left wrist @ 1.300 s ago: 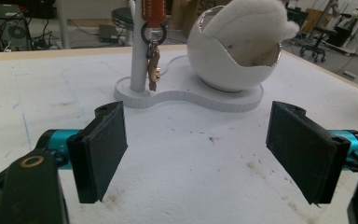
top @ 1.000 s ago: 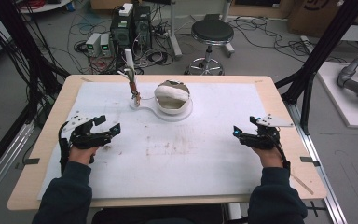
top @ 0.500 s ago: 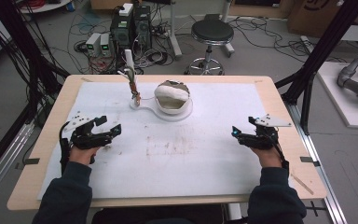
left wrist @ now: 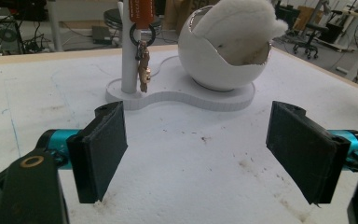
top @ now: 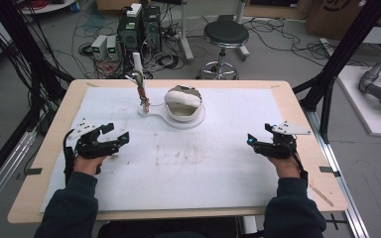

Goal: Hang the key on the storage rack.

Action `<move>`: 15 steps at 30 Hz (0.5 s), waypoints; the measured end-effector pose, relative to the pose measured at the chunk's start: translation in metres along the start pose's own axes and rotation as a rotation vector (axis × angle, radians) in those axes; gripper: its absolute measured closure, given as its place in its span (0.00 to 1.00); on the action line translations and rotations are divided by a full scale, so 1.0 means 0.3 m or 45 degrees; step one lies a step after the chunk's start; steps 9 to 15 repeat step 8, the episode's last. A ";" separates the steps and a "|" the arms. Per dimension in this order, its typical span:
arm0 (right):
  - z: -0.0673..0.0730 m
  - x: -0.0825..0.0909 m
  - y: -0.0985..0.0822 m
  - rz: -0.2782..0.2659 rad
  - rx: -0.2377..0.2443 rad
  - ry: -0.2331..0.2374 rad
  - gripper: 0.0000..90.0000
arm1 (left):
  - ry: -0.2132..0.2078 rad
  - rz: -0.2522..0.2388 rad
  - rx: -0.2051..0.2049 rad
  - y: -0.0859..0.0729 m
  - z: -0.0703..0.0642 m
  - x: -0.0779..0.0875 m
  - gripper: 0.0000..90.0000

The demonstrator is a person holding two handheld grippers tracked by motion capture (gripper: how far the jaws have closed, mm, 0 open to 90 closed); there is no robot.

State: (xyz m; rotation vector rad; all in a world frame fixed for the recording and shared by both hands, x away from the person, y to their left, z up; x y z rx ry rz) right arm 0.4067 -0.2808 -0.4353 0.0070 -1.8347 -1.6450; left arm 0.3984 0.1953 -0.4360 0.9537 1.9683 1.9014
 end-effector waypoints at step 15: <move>0.000 0.001 0.002 -0.006 -0.002 0.000 0.24 | -0.001 0.000 -0.001 0.000 0.000 0.001 0.22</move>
Point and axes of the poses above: each handheld gripper's, and its own axes: x roughly backward along the jaws, y roughly out of its top, z roughly to its left, the point moved 8 cm from there along -x, roughly forward along the jaws, and after that the axes turned 4 degrees about -x, right-handed, at the moved point
